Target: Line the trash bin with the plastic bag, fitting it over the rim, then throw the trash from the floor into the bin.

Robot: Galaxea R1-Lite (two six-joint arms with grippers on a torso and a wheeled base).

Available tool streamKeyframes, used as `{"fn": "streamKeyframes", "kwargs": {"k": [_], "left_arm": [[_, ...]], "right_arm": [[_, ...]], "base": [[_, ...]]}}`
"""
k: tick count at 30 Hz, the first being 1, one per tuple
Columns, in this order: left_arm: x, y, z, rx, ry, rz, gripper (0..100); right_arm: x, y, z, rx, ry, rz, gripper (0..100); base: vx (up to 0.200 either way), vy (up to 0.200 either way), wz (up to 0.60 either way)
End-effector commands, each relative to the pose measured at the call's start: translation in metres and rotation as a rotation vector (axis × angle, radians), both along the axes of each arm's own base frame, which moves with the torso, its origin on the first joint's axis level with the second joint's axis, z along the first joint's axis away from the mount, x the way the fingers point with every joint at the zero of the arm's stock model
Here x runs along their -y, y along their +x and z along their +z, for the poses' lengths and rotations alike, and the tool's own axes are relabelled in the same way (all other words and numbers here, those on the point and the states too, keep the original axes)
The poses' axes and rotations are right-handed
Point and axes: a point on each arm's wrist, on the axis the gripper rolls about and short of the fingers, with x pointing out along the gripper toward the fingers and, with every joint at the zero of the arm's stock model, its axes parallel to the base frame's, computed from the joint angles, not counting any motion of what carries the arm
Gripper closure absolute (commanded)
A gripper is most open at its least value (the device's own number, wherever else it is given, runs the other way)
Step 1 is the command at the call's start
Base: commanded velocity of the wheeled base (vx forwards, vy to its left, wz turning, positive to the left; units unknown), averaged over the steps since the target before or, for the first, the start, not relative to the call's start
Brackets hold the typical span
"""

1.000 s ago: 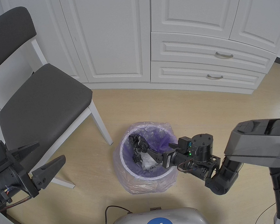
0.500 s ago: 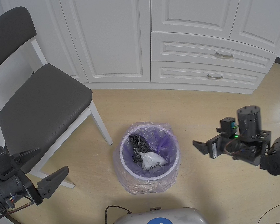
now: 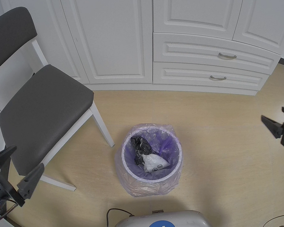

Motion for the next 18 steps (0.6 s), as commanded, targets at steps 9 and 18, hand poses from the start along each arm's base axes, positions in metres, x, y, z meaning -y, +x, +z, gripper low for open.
{"fn": "streamKeyframes", "kwargs": {"k": [9,18], "left_arm": [[-0.027,-0.106,-0.009,0.422,-0.034,0.350,0],[-0.026,-0.114,-0.075,0.363,-0.028,0.408,0]], "right_arm": [[0.048,-0.184,-0.038,0.562,0.106,-0.306,0],[0.043,-0.160,-0.098,0.460,0.096,-0.140,0]], "base": [[0.000,0.000,0.00],[0.000,0.000,0.00]]}}
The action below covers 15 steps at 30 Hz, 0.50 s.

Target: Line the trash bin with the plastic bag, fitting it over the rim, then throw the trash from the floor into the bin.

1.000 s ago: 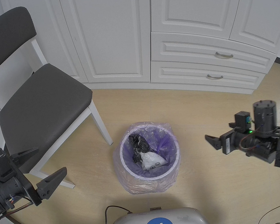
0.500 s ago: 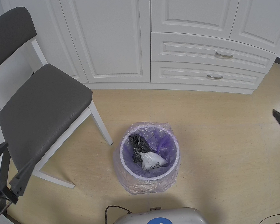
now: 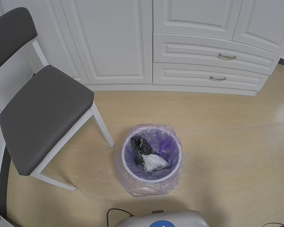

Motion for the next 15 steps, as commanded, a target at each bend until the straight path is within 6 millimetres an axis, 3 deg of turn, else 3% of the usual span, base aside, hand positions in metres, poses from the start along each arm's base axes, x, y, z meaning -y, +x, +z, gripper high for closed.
{"fn": "streamKeyframes", "kwargs": {"k": [1,2,4,9,15], "left_arm": [[0.001,-0.019,-0.057,0.025,-0.017,0.088,0],[0.000,-0.018,-0.070,0.006,-0.033,0.064,0],[0.000,-0.016,-0.081,-0.028,-0.033,0.066,0],[0.000,-0.013,-0.100,-0.210,-0.082,0.063,0],[0.000,-0.013,-0.107,-0.280,-0.167,0.055,0]], "right_arm": [[-0.006,0.004,-0.062,-0.038,-0.039,0.056,0],[-0.007,0.009,-0.075,-0.093,-0.061,0.119,0],[-0.008,0.010,-0.079,-0.134,-0.058,0.148,0],[-0.008,0.013,-0.095,-0.299,-0.097,0.150,0],[-0.008,0.014,-0.100,-0.345,-0.133,0.143,0]], "base": [[0.000,0.000,0.00],[0.000,0.000,0.00],[0.000,0.000,0.00],[0.000,0.000,0.00],[0.000,0.000,0.00]]}}
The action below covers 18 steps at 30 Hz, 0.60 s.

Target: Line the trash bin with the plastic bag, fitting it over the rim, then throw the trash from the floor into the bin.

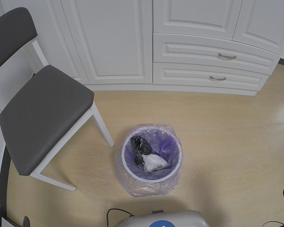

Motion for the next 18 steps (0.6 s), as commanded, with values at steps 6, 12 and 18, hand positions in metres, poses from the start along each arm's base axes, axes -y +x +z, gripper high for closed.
{"fn": "streamKeyframes", "kwargs": {"k": [6,12,18], "left_arm": [[0.0001,-0.0009,-0.0137,-0.056,-0.064,0.001,0],[0.0001,-0.0009,-0.0137,-0.056,-0.064,0.001,0],[0.0001,-0.0009,-0.0135,-0.055,-0.064,0.001,0]], "right_arm": [[-0.0009,0.0001,-0.0053,-0.006,0.128,0.037,0],[-0.0013,0.0001,-0.0053,-0.008,0.146,0.059,0],[-0.0039,-0.0004,-0.0052,-0.009,0.070,0.172,0]], "base": [[0.000,0.000,0.00],[0.000,0.000,0.00],[0.000,0.000,0.00]]}}
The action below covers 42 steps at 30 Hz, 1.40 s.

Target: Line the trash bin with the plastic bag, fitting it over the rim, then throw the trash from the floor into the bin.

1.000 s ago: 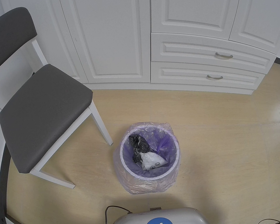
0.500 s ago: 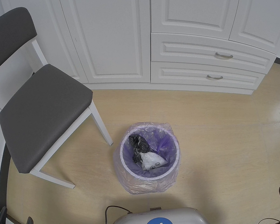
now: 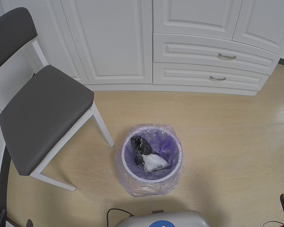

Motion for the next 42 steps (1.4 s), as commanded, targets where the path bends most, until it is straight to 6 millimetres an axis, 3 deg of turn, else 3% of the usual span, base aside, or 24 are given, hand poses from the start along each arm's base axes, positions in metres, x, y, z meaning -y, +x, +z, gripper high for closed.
{"fn": "streamKeyframes", "kwargs": {"k": [1,4,7,13,20,21,27,28,32,41,42], "left_arm": [[0.0000,0.0003,-0.0050,-0.004,-0.001,0.001,0],[0.0000,0.0003,-0.0048,-0.002,-0.005,0.000,0],[-0.0001,0.0003,-0.0043,0.003,-0.017,0.004,0],[0.0000,0.0003,-0.0045,0.000,0.007,0.000,0],[0.0000,0.0003,-0.0045,0.001,-0.002,-0.002,0],[0.0000,0.0003,-0.0045,0.001,-0.004,0.001,0],[-0.0001,0.0003,-0.0045,0.001,-0.004,0.004,0],[0.0000,0.0003,-0.0045,0.001,-0.004,0.003,0],[-0.0001,0.0003,-0.0045,0.001,-0.002,0.001,0],[-0.0001,0.0003,-0.0045,0.001,-0.002,0.001,0],[0.0000,0.0003,-0.0043,0.002,-0.004,0.003,0]], "right_arm": [[-0.0005,0.0003,-0.0047,-0.003,-0.011,0.022,0],[0.0011,0.0004,-0.0038,-0.011,0.073,-0.044,0],[0.0058,0.0003,-0.0055,-0.032,0.105,-0.252,0],[0.0017,-0.0006,-0.0052,-0.046,0.030,-0.073,0],[0.0015,-0.0002,-0.0057,-0.019,-0.102,-0.075,0],[0.0021,0.0007,-0.0021,0.045,-0.150,-0.108,0],[0.0010,0.0003,-0.0053,-0.012,-0.038,-0.045,0],[0.0015,0.0007,-0.0051,-0.020,0.067,-0.064,0],[0.0063,0.0008,-0.0032,0.010,0.060,-0.278,0],[0.0046,0.0009,-0.0035,0.009,0.011,-0.203,0],[0.0041,0.0013,-0.0107,-0.060,-0.037,-0.184,0]], "base": [[0.000,0.000,0.00],[0.000,0.000,0.00],[0.000,0.000,0.00],[0.000,0.000,0.00],[0.000,0.000,0.00],[0.000,0.000,0.00],[0.000,0.000,0.00],[0.000,0.000,0.00],[0.000,0.000,0.00],[0.000,0.000,0.00],[0.000,0.000,0.00]]}}
